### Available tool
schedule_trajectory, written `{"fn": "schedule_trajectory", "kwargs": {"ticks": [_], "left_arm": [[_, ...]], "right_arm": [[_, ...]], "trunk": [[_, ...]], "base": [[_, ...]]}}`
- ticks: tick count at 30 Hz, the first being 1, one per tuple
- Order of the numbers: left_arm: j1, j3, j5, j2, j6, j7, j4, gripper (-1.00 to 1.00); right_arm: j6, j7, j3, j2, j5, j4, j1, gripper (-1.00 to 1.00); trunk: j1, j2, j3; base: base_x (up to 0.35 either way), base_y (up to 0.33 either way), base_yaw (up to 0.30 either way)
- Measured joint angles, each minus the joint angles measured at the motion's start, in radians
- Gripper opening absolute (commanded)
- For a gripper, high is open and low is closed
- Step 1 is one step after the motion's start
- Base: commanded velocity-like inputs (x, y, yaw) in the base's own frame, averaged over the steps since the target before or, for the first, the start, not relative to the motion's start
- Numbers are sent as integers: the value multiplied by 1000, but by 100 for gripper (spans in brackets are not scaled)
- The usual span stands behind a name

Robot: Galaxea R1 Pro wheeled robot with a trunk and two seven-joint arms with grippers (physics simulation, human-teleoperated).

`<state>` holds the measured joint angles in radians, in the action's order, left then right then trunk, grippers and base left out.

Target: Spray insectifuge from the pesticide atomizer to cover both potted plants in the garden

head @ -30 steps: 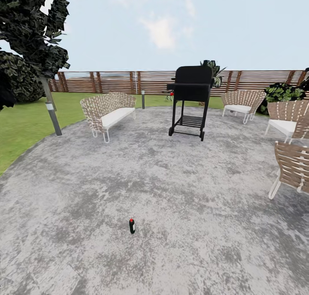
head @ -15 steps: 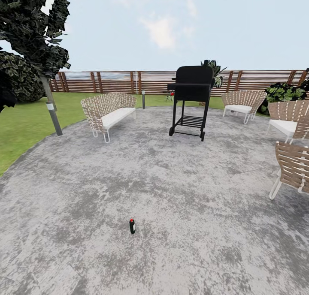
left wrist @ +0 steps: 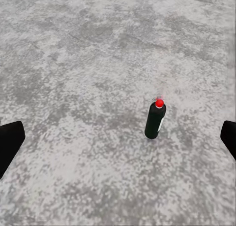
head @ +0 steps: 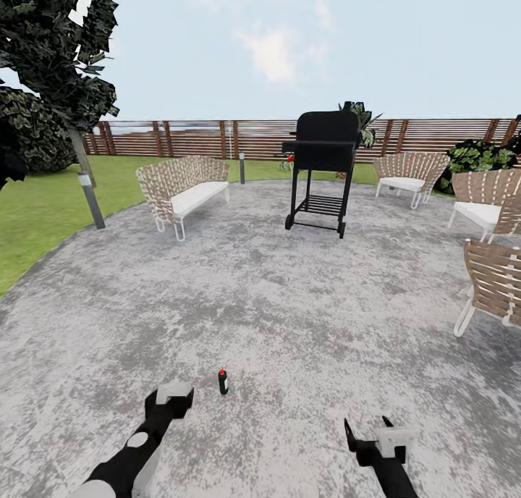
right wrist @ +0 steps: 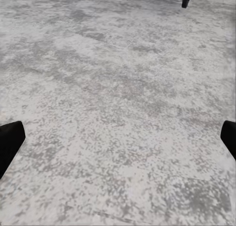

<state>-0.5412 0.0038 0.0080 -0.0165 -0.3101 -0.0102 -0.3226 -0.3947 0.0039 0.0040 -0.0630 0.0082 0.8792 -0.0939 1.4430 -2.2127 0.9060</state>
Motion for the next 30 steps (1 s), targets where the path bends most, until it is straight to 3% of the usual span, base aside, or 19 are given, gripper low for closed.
{"fn": "schedule_trajectory", "kwargs": {"ticks": [9,12,16,18,24,30], "left_arm": [[-16,4,1,7,-4,-48,4,100],[-16,4,1,16,-4,-49,4,100],[-13,3,-1,18,-6,-49,4,100],[-12,2,-2,18,-8,-48,4,100],[-10,-1,-1,20,-10,-44,4,100],[-12,-1,-1,19,-9,-44,3,100]], "right_arm": [[7,-2,43,2,1,-23,-3,100],[64,-5,46,3,2,-8,-43,100],[216,-4,46,2,1,-8,-160,100],[235,-3,47,1,1,-12,-174,100],[236,-4,45,-1,1,-93,-183,100],[164,-5,46,-2,3,-125,-183,100]], "trunk": [[0,0,0],[0,0,0],[0,0,0],[0,0,0],[0,0,0],[-1,0,0]], "base": [[0,0,0],[0,0,0],[0,0,0],[0,0,0],[91,0,0],[315,0,0]]}}
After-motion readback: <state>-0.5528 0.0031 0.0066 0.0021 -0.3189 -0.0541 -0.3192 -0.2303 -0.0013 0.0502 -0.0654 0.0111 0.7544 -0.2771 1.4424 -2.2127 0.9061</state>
